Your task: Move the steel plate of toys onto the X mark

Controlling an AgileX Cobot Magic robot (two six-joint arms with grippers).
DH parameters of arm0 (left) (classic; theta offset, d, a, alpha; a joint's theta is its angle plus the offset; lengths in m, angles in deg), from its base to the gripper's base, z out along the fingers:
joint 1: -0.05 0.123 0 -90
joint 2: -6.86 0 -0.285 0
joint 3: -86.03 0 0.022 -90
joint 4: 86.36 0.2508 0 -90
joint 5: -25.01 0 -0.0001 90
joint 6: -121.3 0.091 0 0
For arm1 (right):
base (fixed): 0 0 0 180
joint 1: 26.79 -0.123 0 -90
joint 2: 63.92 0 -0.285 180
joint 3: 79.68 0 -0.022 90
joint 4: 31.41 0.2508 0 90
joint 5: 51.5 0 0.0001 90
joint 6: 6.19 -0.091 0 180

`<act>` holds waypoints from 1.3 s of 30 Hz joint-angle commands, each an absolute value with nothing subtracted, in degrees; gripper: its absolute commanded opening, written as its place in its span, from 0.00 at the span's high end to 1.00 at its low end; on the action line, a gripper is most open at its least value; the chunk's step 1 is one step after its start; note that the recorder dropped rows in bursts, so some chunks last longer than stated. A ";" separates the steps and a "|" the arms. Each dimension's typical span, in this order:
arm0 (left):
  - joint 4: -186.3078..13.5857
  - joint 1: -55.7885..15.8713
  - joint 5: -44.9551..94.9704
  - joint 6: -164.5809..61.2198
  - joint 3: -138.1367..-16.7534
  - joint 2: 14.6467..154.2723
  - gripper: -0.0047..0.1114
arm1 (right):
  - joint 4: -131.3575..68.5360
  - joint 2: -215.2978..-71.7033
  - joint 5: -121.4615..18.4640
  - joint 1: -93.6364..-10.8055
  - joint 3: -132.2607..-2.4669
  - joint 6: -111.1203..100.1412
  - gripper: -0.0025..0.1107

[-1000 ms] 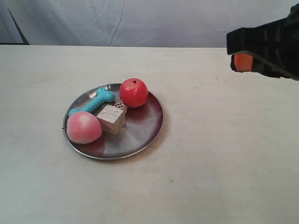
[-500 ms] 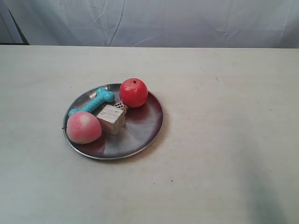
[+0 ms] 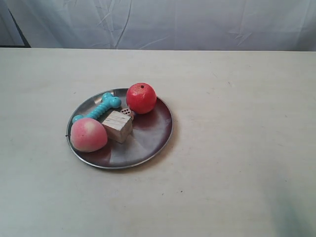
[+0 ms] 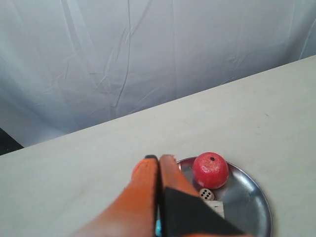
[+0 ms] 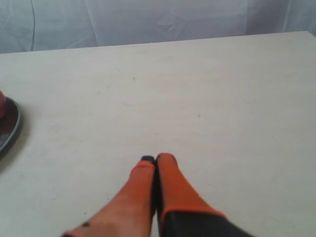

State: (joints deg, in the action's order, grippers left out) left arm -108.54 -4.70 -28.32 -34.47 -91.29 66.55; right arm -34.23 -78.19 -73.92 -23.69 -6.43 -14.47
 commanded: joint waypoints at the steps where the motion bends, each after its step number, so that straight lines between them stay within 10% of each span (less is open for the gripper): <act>1: -108.39 -4.75 -27.66 -34.47 -90.97 66.33 0.96 | -29.71 -76.54 -71.98 -23.42 -4.51 -9.12 0.95; 28: -99.67 -5.79 -26.21 -33.78 -89.89 65.02 0.96 | -29.32 -76.29 -70.53 -23.42 -2.79 -9.23 0.95; 39: -91.85 -3.67 -5.91 -50.54 -55.78 38.51 0.96 | -29.32 -76.29 -70.53 -23.42 -2.79 -9.23 0.95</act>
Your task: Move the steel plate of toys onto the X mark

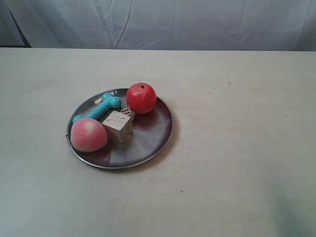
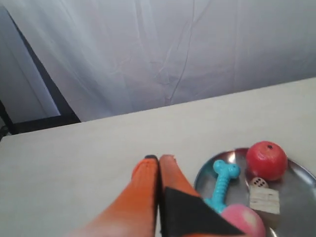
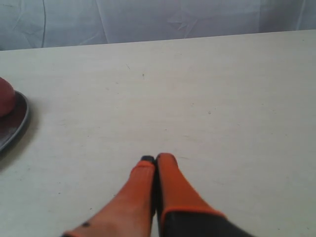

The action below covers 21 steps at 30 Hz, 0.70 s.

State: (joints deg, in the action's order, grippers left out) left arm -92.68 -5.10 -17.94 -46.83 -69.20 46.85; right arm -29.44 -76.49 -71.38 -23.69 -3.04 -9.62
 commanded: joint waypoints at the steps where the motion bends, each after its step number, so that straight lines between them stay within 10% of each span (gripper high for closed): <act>1: -91.85 -3.14 -2.74 -51.83 -51.61 36.06 0.96 | -29.32 -76.29 -70.53 -23.42 -2.79 -9.23 0.95; 21: -93.71 -1.46 11.40 -57.31 -16.75 15.12 0.96 | -29.32 -76.29 -70.53 -23.42 -2.79 -9.23 0.95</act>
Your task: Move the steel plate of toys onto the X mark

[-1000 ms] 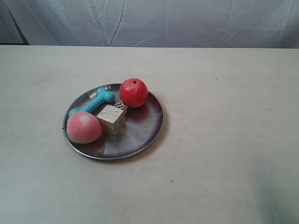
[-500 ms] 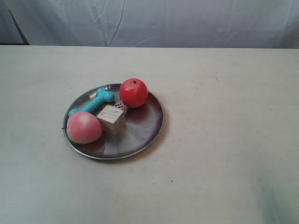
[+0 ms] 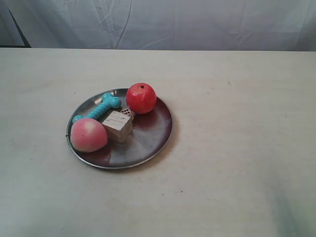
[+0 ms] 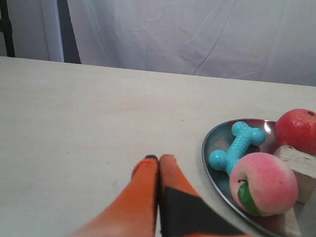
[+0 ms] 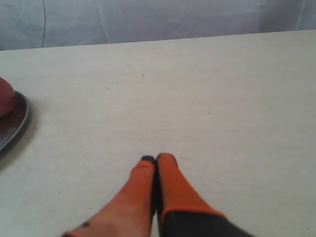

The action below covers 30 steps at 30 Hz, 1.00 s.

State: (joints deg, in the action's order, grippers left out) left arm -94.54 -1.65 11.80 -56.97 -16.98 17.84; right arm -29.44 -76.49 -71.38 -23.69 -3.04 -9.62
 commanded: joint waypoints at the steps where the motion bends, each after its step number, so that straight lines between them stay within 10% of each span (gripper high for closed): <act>1: -92.94 -1.46 11.79 -57.31 -16.75 14.65 0.96 | -29.32 -76.29 -70.53 -23.42 -2.79 -9.23 0.95; 30: -91.68 -1.46 11.93 -57.16 -16.75 14.65 0.96 | -29.32 -76.29 -70.53 -23.42 -2.79 -9.23 0.95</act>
